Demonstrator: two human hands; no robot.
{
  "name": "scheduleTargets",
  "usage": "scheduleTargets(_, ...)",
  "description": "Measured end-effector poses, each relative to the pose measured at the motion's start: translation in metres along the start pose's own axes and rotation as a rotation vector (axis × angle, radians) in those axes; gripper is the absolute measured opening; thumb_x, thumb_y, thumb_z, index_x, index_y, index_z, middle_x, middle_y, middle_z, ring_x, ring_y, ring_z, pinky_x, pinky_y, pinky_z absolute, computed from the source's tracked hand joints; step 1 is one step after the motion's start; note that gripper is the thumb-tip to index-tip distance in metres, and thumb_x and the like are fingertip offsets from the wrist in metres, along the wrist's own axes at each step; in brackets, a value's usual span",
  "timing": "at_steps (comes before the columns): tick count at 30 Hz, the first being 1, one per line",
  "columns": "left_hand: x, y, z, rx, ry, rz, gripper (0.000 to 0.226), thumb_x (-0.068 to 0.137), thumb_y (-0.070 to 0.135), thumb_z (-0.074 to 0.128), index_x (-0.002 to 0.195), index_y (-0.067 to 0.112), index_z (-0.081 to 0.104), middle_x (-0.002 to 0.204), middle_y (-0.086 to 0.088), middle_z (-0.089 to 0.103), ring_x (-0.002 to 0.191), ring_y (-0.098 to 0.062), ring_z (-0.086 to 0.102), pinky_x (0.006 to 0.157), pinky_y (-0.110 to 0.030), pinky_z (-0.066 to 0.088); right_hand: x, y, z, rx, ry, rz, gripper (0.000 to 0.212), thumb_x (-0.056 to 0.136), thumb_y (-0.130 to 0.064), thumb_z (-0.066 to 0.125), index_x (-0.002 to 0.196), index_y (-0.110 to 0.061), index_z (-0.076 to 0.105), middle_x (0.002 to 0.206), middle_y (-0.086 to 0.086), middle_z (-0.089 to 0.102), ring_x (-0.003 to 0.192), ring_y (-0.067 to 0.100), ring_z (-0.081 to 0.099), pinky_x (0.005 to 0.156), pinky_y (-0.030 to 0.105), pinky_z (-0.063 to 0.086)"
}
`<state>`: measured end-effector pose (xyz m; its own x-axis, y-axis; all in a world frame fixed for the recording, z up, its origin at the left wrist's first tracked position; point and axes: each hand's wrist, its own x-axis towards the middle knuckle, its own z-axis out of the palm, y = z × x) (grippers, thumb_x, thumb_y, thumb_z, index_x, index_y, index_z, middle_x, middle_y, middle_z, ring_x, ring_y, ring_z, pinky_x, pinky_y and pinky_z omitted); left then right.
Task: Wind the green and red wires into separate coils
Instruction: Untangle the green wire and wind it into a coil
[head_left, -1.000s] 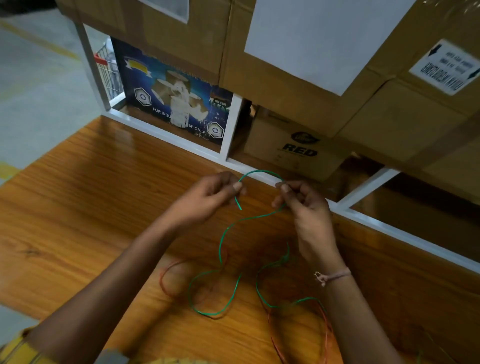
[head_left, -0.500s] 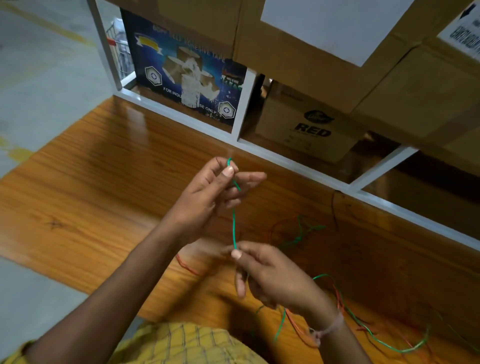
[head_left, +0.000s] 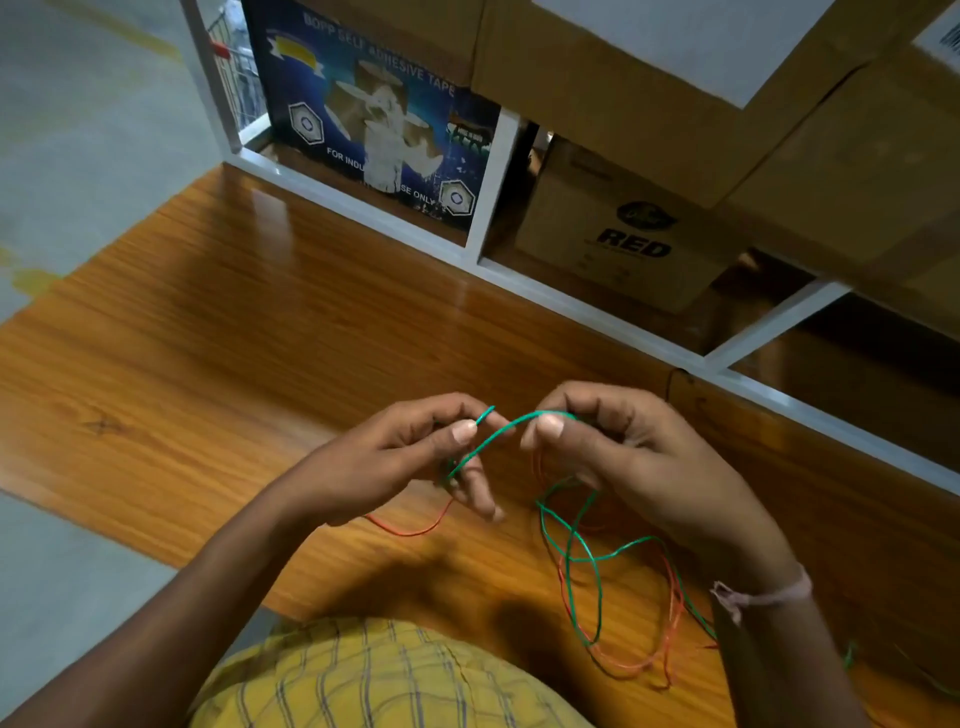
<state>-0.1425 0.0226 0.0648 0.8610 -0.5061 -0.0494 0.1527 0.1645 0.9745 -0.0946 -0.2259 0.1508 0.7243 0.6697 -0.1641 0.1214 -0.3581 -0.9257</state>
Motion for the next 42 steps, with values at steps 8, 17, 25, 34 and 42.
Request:
scheduleTargets(8,-0.015,-0.019,0.004,-0.239,-0.116,-0.100,0.038,0.114,0.018,0.032,0.142,0.001,0.053,0.077,-0.018,0.070,0.091,-0.043,0.077,0.102,-0.072,0.046,0.032,0.028,-0.003,-0.174,0.284,-0.082,0.016,0.091,-0.027,0.082,0.087,-0.013,0.076,0.081,0.006,0.071,0.075,0.028,0.063,0.065,0.045,0.050)
scheduleTargets(17,-0.021,-0.017,0.007,-0.641,-0.045,0.011,0.041,0.108,0.025,0.049,0.148,0.015,0.055,0.093,-0.012,0.075,0.088,-0.036,0.079,0.101,-0.093,0.025,0.019,0.073,0.034,-0.302,0.243,-0.007,0.017,0.104,-0.027,0.066,0.101,-0.021,0.082,0.078,-0.005,0.075,0.068,0.001,0.062,0.063,0.026,0.046)
scheduleTargets(25,-0.009,-0.001,0.010,-0.996,0.117,0.221,0.040,0.111,0.021,0.043,0.146,0.010,0.057,0.108,-0.008,0.081,0.114,-0.041,0.075,0.107,-0.075,0.045,-0.017,0.053,0.059,-0.443,-0.104,0.090,0.028,0.110,-0.025,0.055,0.090,-0.019,0.072,0.066,-0.003,0.069,0.056,0.007,0.058,0.059,0.022,0.039)
scheduleTargets(34,-0.005,0.009,0.011,-0.246,0.340,0.026,0.034,0.110,0.021,0.043,0.142,0.013,0.047,0.123,-0.020,0.076,0.123,-0.039,0.071,0.105,-0.053,0.052,-0.033,0.003,0.046,-0.253,-0.323,0.095,0.024,0.107,-0.028,0.061,0.125,-0.024,0.076,0.066,0.012,0.061,0.053,0.023,0.049,0.051,0.033,0.035)
scheduleTargets(42,-0.023,0.008,0.022,-0.014,0.049,-0.174,0.032,0.112,0.022,0.043,0.143,0.014,0.049,0.118,-0.014,0.079,0.116,-0.037,0.073,0.090,-0.048,0.046,-0.026,-0.010,0.011,-0.059,-0.149,-0.066,0.025,0.103,-0.024,0.062,0.091,-0.004,0.072,0.065,0.003,0.056,0.057,0.014,0.047,0.056,0.027,0.037)
